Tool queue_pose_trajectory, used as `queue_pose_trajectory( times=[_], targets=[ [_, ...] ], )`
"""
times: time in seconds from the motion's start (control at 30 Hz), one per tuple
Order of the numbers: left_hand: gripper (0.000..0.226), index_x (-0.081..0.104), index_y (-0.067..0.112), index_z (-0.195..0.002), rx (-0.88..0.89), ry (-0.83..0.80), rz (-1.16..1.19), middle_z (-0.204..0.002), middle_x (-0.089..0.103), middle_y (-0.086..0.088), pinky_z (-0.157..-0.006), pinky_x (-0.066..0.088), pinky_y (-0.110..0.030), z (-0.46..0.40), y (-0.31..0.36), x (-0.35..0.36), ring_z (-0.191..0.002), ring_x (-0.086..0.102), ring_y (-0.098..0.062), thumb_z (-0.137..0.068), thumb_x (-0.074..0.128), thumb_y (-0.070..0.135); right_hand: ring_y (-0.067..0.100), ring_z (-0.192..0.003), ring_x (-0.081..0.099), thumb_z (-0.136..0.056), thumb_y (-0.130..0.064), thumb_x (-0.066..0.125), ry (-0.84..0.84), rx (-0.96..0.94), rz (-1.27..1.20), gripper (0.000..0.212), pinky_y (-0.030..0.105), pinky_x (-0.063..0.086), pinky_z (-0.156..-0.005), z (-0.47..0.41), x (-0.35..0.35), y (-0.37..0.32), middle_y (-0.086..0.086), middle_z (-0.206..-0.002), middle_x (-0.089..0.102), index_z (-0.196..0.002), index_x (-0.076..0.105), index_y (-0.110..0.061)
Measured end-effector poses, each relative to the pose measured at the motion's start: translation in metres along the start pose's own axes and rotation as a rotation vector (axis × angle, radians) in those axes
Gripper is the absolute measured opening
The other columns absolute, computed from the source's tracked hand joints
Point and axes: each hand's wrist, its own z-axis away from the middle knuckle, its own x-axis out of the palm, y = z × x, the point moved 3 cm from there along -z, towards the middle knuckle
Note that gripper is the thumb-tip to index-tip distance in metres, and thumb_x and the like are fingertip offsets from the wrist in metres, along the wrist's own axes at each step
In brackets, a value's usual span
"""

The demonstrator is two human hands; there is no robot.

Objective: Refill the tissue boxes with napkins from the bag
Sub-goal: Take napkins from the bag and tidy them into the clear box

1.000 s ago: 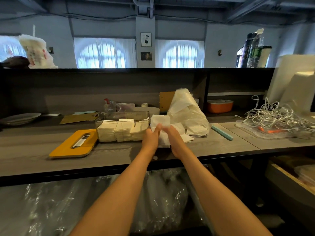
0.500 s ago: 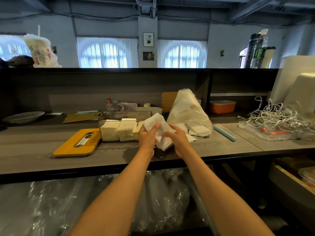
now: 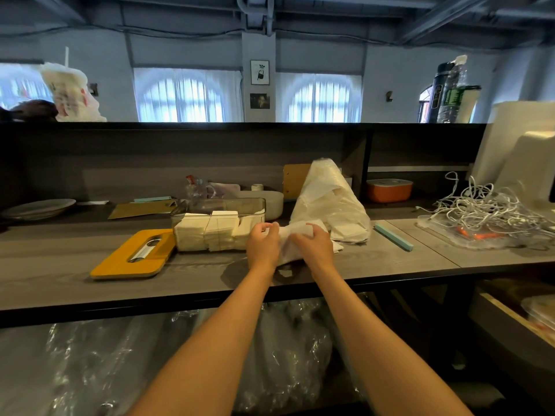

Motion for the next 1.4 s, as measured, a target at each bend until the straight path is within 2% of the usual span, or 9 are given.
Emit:
queue_pose_trajectory(
  times=[0.1,0.23,0.33,0.47,0.77,0.93,1.03,1.27,1.4],
  targets=[
    [0.030,0.065,0.010,-0.115,0.059,0.002,-0.009,-0.110,0.063,-0.003,-0.078,0.041,-0.027,0.001,0.002,0.001,-0.101,0.055,-0.016,-0.102,0.049,0.033,0.012,-0.110,0.048,-0.092,-0.036,0.061,0.030,-0.005,-0.077,0.043,0.028,0.043,-0.089,-0.001,-0.004,-0.004,-0.009,-0.118,0.050,-0.132,0.056,-0.021],
    [0.024,0.067,0.012,-0.105,0.158,-0.033,-0.041,-0.103,0.065,-0.002,-0.067,0.039,-0.018,0.001,0.004,0.004,-0.097,0.056,-0.014,-0.102,0.051,0.030,0.012,-0.098,0.056,-0.092,-0.036,0.062,0.091,-0.030,-0.065,0.017,0.023,0.042,-0.072,-0.002,-0.005,-0.005,-0.007,-0.101,0.062,-0.100,0.066,-0.021],
    [0.025,0.068,0.010,-0.103,0.138,0.013,-0.050,-0.096,0.064,-0.001,-0.064,0.039,-0.018,0.000,0.001,0.002,-0.091,0.056,-0.013,-0.101,0.052,0.029,0.016,-0.086,0.057,-0.093,-0.026,0.061,0.103,-0.033,-0.056,0.016,0.024,0.042,-0.066,-0.004,-0.005,-0.004,-0.004,-0.080,0.061,-0.082,0.065,-0.017],
    [0.021,0.068,0.010,-0.106,0.113,0.063,-0.040,-0.100,0.062,0.001,-0.066,0.040,-0.020,-0.002,0.002,-0.001,-0.097,0.056,-0.015,-0.101,0.053,0.024,0.015,-0.097,0.051,-0.098,-0.021,0.051,0.147,0.062,-0.186,0.019,0.028,0.040,-0.080,-0.006,-0.010,-0.002,-0.002,-0.102,0.057,-0.111,0.063,-0.012],
    [0.012,0.060,0.013,-0.097,0.093,0.104,-0.030,-0.093,0.060,0.000,-0.061,0.038,-0.018,-0.001,0.003,-0.006,-0.089,0.057,-0.016,-0.100,0.053,0.023,0.016,-0.103,0.052,-0.099,-0.023,0.051,0.120,0.073,-0.195,0.021,0.029,0.038,-0.082,-0.008,-0.009,0.000,0.002,-0.112,0.058,-0.114,0.062,-0.013],
    [0.016,0.063,0.015,-0.098,0.097,0.012,-0.104,-0.096,0.062,0.001,-0.061,0.038,-0.020,0.000,0.004,0.003,-0.088,0.053,-0.011,-0.100,0.050,0.024,0.013,-0.106,0.047,-0.099,-0.020,0.050,0.057,0.056,-0.157,0.028,0.027,0.039,-0.086,-0.008,-0.003,-0.003,-0.004,-0.115,0.051,-0.126,0.057,-0.016],
    [0.017,0.062,0.015,-0.100,0.056,0.081,-0.056,-0.103,0.064,-0.003,-0.068,0.039,-0.026,-0.002,0.003,-0.003,-0.092,0.054,-0.015,-0.101,0.047,0.024,0.014,-0.102,0.050,-0.100,-0.022,0.048,0.134,0.076,-0.223,0.025,0.026,0.040,-0.081,-0.007,-0.009,-0.001,-0.001,-0.114,0.057,-0.119,0.061,-0.015],
    [0.012,0.063,0.015,-0.089,0.134,0.048,-0.119,-0.086,0.061,0.001,-0.059,0.037,-0.020,0.001,0.005,0.000,-0.076,0.051,-0.007,-0.097,0.053,0.018,0.004,-0.087,0.055,-0.093,-0.018,0.061,0.006,-0.061,-0.107,0.014,0.021,0.043,-0.080,-0.007,-0.003,-0.004,-0.013,-0.086,0.062,-0.101,0.072,-0.015],
    [0.016,0.063,0.011,-0.098,0.093,0.047,-0.132,-0.095,0.062,-0.004,-0.066,0.041,-0.024,-0.001,0.002,0.001,-0.089,0.057,-0.016,-0.101,0.049,0.019,0.006,-0.084,0.055,-0.095,-0.017,0.059,0.061,-0.041,-0.127,0.012,0.018,0.041,-0.071,-0.005,-0.006,-0.003,-0.008,-0.085,0.062,-0.094,0.071,-0.014]
  ],
)
